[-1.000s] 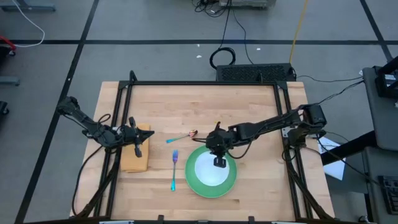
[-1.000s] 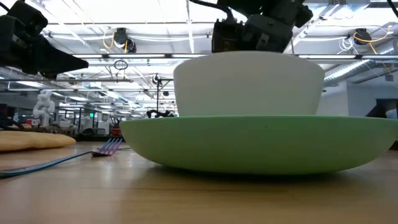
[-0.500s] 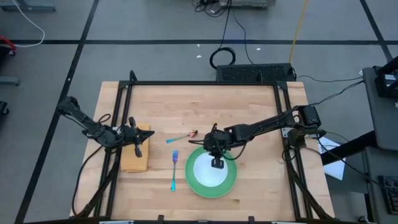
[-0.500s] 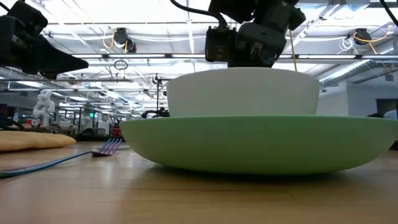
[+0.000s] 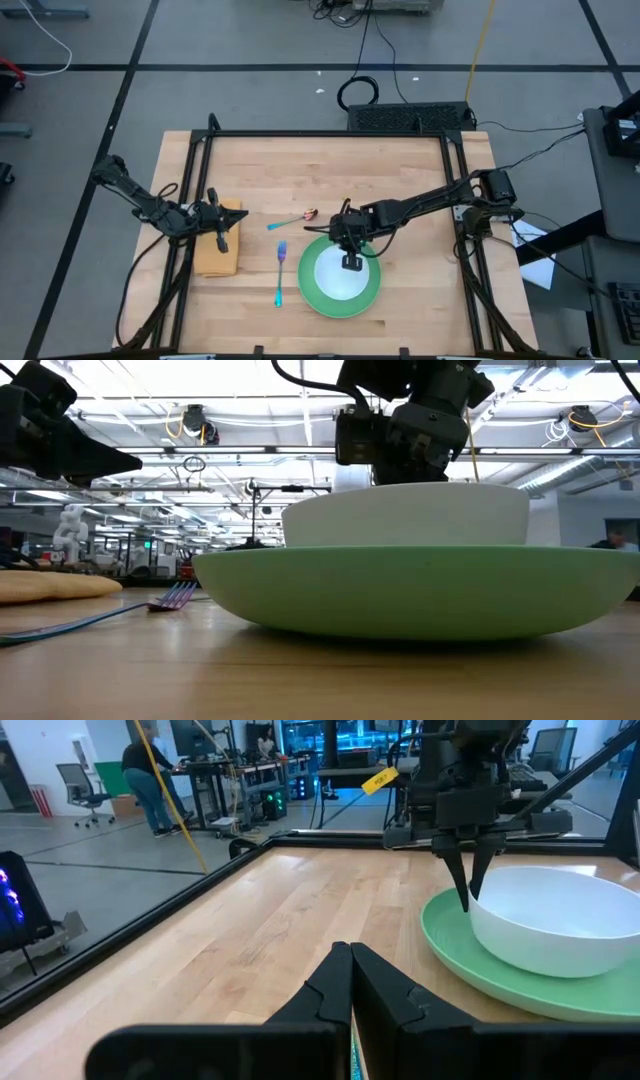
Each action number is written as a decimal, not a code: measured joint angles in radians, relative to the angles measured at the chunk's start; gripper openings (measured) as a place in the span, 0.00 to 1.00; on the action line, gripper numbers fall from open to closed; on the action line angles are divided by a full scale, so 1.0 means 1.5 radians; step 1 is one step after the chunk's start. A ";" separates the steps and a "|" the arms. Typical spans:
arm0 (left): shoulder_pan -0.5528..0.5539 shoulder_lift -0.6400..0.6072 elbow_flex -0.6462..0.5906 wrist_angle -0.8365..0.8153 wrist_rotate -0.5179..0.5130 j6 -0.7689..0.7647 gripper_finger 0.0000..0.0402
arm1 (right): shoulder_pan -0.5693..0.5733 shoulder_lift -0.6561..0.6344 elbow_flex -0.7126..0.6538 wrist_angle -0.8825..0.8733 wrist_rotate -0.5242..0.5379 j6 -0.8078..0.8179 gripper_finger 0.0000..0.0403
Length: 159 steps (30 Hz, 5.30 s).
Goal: Set table place
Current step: Adjust the violet fork and white bowl, then put the violet spoon on the white bowl
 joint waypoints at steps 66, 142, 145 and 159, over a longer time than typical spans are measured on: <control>0.000 0.005 0.000 0.000 0.003 -0.001 0.02 | -0.018 -0.113 -0.001 0.095 -0.002 -0.079 0.09; -0.043 0.008 0.000 0.077 -0.017 0.103 0.02 | -0.266 -0.160 -0.238 0.491 -0.265 -0.024 0.01; -0.043 0.008 0.000 0.075 -0.017 0.097 0.02 | -0.266 -0.117 -0.177 0.451 -0.287 -0.037 0.04; -0.043 0.008 0.000 0.050 -0.015 0.076 0.02 | -0.256 0.037 0.070 0.213 -0.301 -0.113 0.26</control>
